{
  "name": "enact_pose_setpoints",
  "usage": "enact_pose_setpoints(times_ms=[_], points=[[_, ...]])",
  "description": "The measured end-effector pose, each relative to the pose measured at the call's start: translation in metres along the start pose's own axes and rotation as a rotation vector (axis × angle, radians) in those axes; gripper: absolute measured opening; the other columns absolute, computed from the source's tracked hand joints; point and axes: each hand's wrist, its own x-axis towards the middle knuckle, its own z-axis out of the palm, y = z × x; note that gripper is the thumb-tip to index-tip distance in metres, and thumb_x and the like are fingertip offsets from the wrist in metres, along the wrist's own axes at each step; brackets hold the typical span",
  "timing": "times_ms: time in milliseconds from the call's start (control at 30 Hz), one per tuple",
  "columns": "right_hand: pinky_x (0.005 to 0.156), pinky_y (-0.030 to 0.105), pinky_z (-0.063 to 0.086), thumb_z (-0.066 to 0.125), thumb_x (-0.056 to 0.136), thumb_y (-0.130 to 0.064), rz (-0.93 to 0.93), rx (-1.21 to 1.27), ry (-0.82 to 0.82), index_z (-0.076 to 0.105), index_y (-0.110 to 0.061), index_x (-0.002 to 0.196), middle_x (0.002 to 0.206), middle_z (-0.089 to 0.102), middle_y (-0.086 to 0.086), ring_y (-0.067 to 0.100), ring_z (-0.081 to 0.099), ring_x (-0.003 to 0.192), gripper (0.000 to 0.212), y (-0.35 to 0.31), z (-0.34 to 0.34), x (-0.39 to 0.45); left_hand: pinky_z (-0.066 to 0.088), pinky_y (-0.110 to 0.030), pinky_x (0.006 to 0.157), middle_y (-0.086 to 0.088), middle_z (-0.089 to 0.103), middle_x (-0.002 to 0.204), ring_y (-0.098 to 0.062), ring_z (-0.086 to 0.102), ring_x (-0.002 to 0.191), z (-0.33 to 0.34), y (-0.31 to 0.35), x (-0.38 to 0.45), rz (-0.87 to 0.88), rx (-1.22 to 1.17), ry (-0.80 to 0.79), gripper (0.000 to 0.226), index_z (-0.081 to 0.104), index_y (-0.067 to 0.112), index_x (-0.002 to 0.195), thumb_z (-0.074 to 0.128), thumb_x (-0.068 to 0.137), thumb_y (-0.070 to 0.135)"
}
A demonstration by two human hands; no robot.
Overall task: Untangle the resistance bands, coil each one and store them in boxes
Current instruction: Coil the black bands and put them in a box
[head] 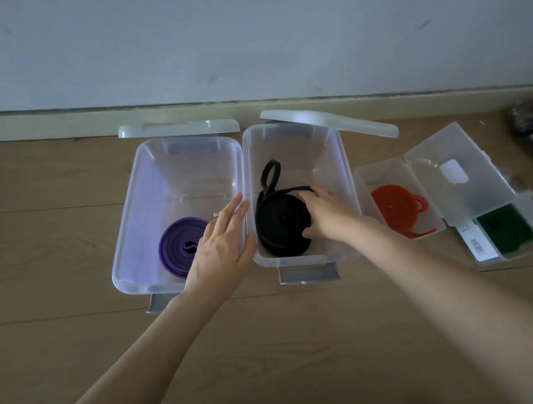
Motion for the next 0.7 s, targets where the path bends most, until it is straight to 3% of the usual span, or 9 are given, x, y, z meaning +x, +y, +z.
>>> enact_pose_setpoints(times_ms=[167, 267, 500, 600, 700], points=[[0.105, 0.039, 0.034, 0.06, 0.087, -0.01, -0.045, 0.059, 0.088, 0.032, -0.007, 0.141, 0.149, 0.023, 0.016, 0.033, 0.029, 0.134, 0.06, -0.001, -0.006, -0.008, 0.027, -0.035, 0.108, 0.004, 0.025, 0.153, -0.023, 0.032, 0.134, -0.009, 0.003, 0.005, 0.021, 0.051, -0.04, 0.054, 0.031, 0.016, 0.144, 0.049, 0.093, 0.02], [0.093, 0.03, 0.038, 0.057, 0.089, -0.012, -0.064, 0.118, 0.109, 0.04, -0.007, 0.135, 0.141, 0.033, 0.011, 0.027, 0.042, 0.123, 0.049, -0.004, -0.017, -0.015, 0.029, -0.034, 0.109, 0.0, 0.031, 0.15, -0.023, 0.036, 0.132, -0.028, 0.006, 0.008, 0.089, 0.172, -0.119, 0.053, 0.033, 0.014, 0.143, 0.049, 0.092, 0.015], [0.088, 0.027, 0.045, 0.057, 0.09, -0.011, -0.117, 0.556, 0.292, 0.056, -0.007, 0.116, 0.116, 0.059, 0.008, 0.02, 0.058, 0.104, 0.026, -0.046, -0.052, -0.036, 0.034, -0.033, 0.101, 0.0, 0.041, 0.14, -0.023, 0.045, 0.121, -0.111, -0.001, 0.0, 0.123, 0.399, -0.288, 0.048, 0.039, 0.016, 0.136, 0.05, 0.089, 0.012], [0.087, 0.03, 0.049, 0.057, 0.09, -0.02, -0.095, 0.882, 0.355, 0.057, -0.011, 0.112, 0.1, 0.062, 0.003, 0.015, 0.062, 0.086, 0.024, -0.086, -0.069, -0.029, 0.036, -0.027, 0.093, -0.004, 0.046, 0.135, -0.022, 0.049, 0.117, -0.14, -0.015, 0.007, 0.029, 0.308, -0.171, 0.043, 0.044, 0.013, 0.132, 0.05, 0.09, 0.011], [0.087, 0.03, 0.051, 0.053, 0.094, -0.029, 0.034, 1.29, 0.291, 0.053, -0.014, 0.116, 0.091, 0.054, 0.001, 0.013, 0.058, 0.068, 0.027, -0.119, -0.08, -0.008, 0.036, -0.024, 0.084, -0.008, 0.053, 0.125, -0.02, 0.053, 0.104, -0.15, -0.033, 0.03, -0.174, 0.078, 0.122, 0.034, 0.052, 0.009, 0.124, 0.049, 0.089, 0.01]])
